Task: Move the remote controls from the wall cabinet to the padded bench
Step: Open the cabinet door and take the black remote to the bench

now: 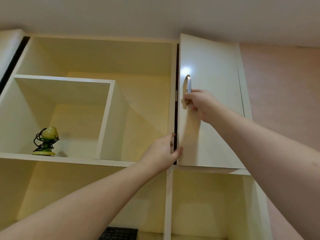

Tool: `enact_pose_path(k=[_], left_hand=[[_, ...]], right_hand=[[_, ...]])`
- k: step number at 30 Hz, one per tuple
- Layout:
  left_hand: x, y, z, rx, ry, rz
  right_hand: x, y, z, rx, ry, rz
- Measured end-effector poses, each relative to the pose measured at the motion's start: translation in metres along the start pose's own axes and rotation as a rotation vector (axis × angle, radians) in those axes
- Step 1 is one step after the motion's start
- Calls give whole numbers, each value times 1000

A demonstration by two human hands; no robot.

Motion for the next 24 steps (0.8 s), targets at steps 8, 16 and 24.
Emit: enact_pose_path(k=[8,16,24], left_hand=[[-1,-8,-32,-549,35,276],[-13,-27,-17,-464,-41,165],[-20,-44,-12,-460,-57,73]], right_hand=[[-15,16,10,-7,-48,10],[-27,28,4,-479,-287,85],[-39,39,19,-984,-349,337]])
Point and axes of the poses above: each hand's wrist, its own x-axis towards the middle knuckle, its own z-axis out of the back of the hand, y = z × x, the point moved 6 cm from there along x, towards the middle knuckle, and after that the axes turned 5 degrees about -y, right-handed, at the moved point
